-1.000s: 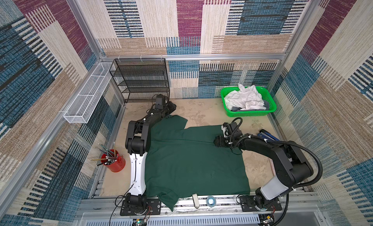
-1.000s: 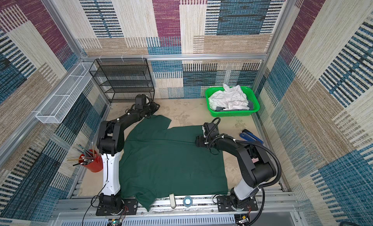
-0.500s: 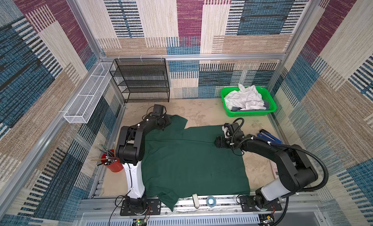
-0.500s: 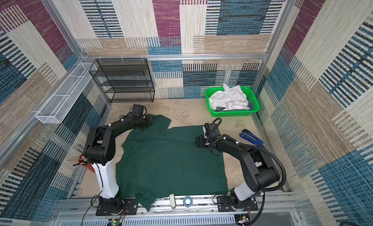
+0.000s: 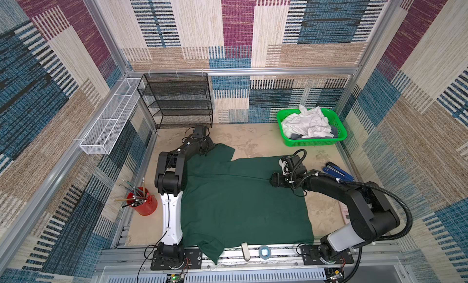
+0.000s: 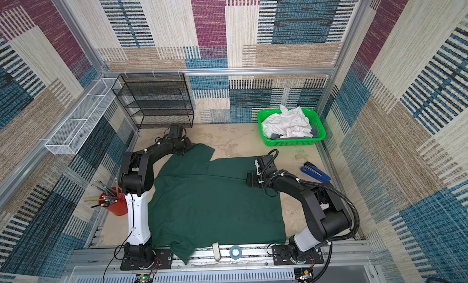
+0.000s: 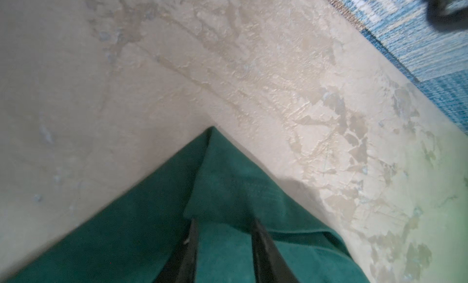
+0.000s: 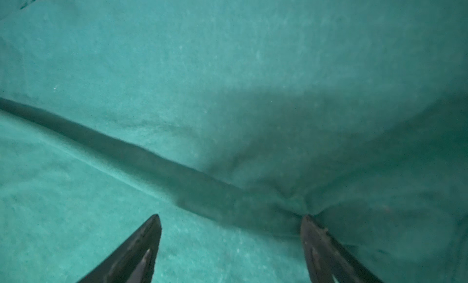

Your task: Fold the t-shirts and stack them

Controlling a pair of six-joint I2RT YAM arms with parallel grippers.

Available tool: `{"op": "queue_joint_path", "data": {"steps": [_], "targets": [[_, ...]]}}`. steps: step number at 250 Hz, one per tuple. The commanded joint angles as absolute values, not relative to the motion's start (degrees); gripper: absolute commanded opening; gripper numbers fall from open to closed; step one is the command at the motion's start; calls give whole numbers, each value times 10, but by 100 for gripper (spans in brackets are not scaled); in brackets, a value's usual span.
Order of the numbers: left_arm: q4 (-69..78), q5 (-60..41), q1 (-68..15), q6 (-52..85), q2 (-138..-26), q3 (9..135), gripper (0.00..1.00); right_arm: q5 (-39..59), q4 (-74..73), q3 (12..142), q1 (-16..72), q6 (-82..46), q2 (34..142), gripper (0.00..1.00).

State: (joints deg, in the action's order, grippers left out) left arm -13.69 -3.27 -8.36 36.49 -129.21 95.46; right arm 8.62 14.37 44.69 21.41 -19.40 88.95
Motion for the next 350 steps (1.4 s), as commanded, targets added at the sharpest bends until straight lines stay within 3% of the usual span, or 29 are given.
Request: {"op": "queue_joint_path", "data": {"steps": [1, 163, 217, 266, 317, 350], "targets": [[-133, -37, -83, 382, -1299, 956, 38, 95, 135, 454, 215, -190, 898, 87], [191, -150, -90, 441, -1366, 980, 38, 99, 128, 447, 215, -189, 912, 87], [344, -208, -93, 484, -1339, 916, 39, 99, 133, 448, 215, -194, 899, 87], [272, -184, -93, 469, -1217, 769, 38, 79, 149, 455, 215, -200, 872, 87], [-6, -92, -93, 389, -1094, 672, 38, 65, 160, 453, 215, -205, 862, 87], [-175, -24, -93, 343, -1071, 662, 38, 72, 150, 452, 215, -200, 877, 87]]}}
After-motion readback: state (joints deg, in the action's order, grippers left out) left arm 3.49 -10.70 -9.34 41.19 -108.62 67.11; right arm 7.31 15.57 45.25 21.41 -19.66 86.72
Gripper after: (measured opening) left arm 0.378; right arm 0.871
